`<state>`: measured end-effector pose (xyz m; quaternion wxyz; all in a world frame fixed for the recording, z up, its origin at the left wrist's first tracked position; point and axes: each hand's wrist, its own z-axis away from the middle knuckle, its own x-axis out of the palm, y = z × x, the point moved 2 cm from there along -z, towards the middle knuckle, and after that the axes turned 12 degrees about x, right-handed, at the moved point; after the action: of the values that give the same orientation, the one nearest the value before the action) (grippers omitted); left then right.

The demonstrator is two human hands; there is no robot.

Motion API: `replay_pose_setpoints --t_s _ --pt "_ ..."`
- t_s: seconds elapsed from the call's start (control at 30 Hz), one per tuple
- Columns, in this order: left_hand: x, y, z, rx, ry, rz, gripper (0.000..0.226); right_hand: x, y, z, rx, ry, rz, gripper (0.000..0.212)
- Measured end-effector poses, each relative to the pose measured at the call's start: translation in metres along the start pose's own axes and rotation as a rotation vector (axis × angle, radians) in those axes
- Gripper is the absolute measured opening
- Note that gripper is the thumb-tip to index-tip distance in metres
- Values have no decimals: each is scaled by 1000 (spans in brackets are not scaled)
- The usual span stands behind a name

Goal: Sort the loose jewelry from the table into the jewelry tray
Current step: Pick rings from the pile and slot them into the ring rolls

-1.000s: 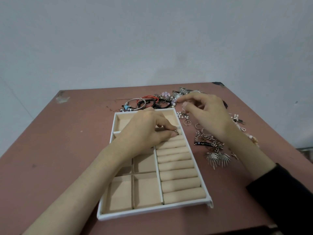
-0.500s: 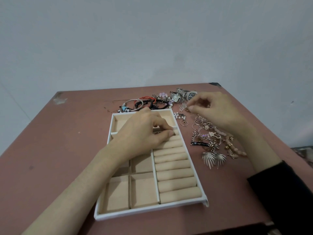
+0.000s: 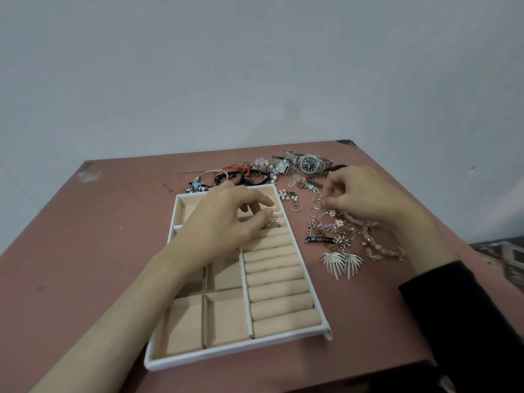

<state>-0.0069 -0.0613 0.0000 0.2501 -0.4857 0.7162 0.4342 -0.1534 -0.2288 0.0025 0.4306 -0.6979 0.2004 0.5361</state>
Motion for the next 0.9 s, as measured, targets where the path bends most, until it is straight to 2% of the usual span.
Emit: replay_pose_setpoints --t_s 0.1,0.9 --pt "-1 1 0 -1 0 1 13 0 0 -2 -1 40 -3 13" --pt "0 1 1 2 -2 1 13 7 -3 -2 20 46 54 5"
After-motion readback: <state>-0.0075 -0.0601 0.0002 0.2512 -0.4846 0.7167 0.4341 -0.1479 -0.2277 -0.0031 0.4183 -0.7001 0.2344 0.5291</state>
